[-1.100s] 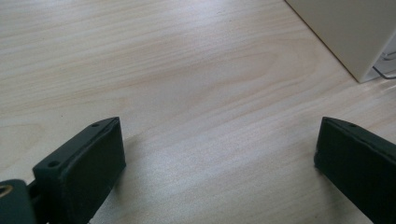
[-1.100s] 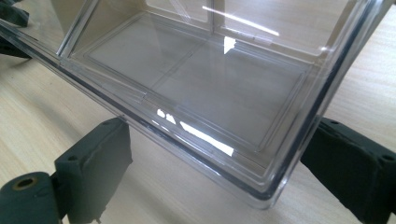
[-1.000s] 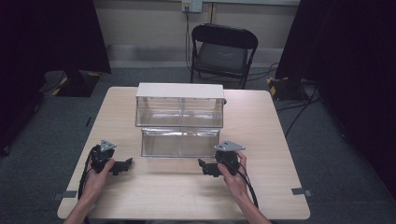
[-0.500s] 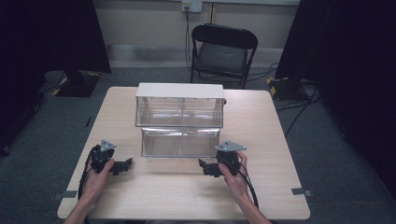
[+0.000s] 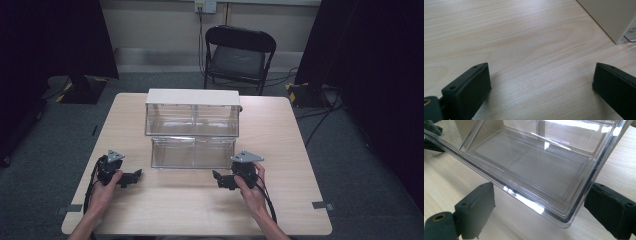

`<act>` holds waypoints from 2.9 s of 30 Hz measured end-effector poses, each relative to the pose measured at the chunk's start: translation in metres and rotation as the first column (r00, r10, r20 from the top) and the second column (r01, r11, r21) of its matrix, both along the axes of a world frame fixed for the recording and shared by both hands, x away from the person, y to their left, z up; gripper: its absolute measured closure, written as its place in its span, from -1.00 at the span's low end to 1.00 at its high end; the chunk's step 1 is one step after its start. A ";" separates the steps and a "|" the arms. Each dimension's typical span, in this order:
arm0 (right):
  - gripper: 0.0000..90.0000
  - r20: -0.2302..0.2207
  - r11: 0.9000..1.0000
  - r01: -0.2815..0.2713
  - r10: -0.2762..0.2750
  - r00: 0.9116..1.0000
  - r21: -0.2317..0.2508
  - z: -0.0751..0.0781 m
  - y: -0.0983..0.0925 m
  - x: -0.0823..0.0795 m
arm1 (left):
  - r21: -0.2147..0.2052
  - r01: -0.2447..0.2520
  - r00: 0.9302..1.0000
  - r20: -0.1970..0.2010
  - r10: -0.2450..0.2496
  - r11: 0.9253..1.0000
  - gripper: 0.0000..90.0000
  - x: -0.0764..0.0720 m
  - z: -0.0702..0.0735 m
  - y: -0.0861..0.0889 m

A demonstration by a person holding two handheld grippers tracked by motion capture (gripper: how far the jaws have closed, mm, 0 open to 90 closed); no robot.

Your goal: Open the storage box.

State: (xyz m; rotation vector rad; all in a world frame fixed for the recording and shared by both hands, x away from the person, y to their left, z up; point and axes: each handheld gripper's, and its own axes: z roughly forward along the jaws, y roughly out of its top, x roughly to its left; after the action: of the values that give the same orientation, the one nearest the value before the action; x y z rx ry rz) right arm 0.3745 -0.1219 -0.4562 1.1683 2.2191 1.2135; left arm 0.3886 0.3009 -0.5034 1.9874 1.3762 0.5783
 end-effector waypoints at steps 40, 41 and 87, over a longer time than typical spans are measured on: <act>-0.85 0.030 0.999 -0.001 0.000 1.000 0.033 0.009 -0.001 -0.005 | 0.000 0.000 1.000 0.000 0.000 1.000 -0.97 0.000 0.000 0.000; -0.85 0.030 0.999 -0.001 0.000 1.000 0.033 0.009 -0.001 -0.005 | 0.000 0.000 1.000 0.000 0.000 1.000 -0.97 0.000 0.000 0.000; -0.97 0.021 0.998 0.005 -0.006 1.000 0.057 0.019 0.002 0.001 | 0.001 0.001 1.000 0.000 -0.001 1.000 -0.97 0.000 0.000 0.000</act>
State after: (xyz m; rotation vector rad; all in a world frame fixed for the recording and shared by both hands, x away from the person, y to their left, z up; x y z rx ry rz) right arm 0.3751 -0.1200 -0.4368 1.1767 2.1775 1.2891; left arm 0.3887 0.3010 -0.5034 1.9890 1.3754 0.5785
